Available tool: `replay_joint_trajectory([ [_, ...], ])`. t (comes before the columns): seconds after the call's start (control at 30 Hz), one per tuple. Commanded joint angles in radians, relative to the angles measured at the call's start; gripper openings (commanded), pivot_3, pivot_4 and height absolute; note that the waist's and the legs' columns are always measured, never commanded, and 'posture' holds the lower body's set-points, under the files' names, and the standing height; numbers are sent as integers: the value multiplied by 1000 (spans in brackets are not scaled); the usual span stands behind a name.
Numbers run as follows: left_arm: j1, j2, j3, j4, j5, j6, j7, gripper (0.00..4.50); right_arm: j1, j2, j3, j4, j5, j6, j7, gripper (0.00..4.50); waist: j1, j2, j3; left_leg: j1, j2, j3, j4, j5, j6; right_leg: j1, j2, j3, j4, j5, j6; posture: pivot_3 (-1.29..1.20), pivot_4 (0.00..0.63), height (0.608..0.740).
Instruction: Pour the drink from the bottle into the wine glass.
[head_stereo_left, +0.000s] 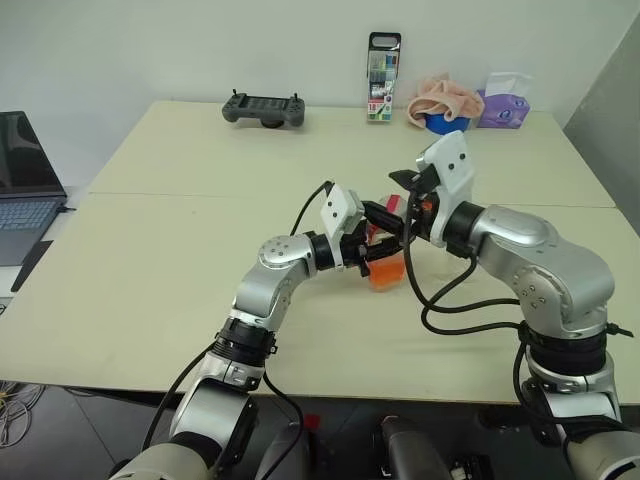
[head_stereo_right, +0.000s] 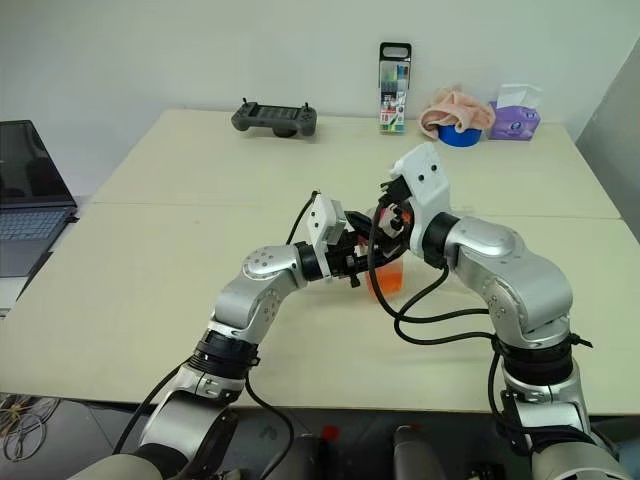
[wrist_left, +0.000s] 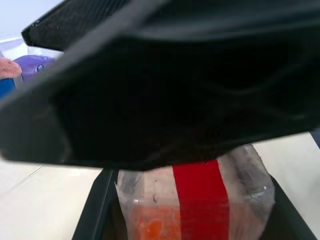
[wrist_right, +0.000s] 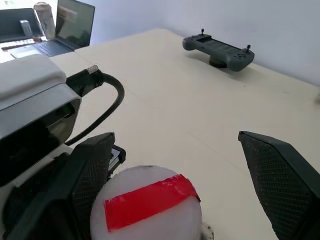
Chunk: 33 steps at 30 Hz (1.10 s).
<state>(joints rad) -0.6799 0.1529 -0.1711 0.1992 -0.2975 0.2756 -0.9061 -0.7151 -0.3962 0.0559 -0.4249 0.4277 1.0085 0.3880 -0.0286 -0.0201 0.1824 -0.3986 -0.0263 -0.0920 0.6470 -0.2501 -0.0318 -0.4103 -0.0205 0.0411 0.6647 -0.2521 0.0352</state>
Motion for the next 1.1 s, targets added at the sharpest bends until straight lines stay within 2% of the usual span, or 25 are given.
replay_joint_trajectory([
  [0.03,-25,-7,-3,-33,-7,-29,-12,1692,-2,-7,-42,10,-27,-22,-35,4209,0,0,0,0,0,0,0,0,0,0,0,0,0,0,0,0,150,740],
  [0.23,-27,-6,2,-30,-4,-30,-12,1692,45,-49,-129,-66,48,20,-1,4209,0,0,0,0,-1,0,0,0,0,0,0,0,-1,0,0,0,150,740],
  [0.37,-25,-4,-3,-28,-5,-33,-11,1691,75,-48,-201,-160,186,76,33,4209,0,0,0,0,-1,0,0,0,0,0,0,0,0,0,0,0,150,740],
  [0.7,-26,-5,-10,-26,-3,-34,-16,1691,124,-71,-228,-247,310,126,28,4209,-1,0,0,1,0,1,0,0,0,1,1,0,0,0,0,0,150,740],
  [0.8,-29,-4,-10,-20,-1,-37,-19,1691,112,-76,-199,-251,294,117,6,4209,-1,0,0,0,0,0,0,0,0,1,1,0,0,0,0,0,150,740],
  [0.9,-33,-4,-8,-16,0,-38,-19,1691,84,-85,-136,-212,204,99,-60,4209,-1,0,0,1,0,1,0,0,0,1,1,1,0,0,0,0,150,740],
  [1.1,-31,-10,-12,-15,4,-43,-16,1691,84,-33,-64,-175,150,56,-106,4209,-1,0,0,1,0,1,0,0,0,1,1,0,0,0,0,0,150,740],
])
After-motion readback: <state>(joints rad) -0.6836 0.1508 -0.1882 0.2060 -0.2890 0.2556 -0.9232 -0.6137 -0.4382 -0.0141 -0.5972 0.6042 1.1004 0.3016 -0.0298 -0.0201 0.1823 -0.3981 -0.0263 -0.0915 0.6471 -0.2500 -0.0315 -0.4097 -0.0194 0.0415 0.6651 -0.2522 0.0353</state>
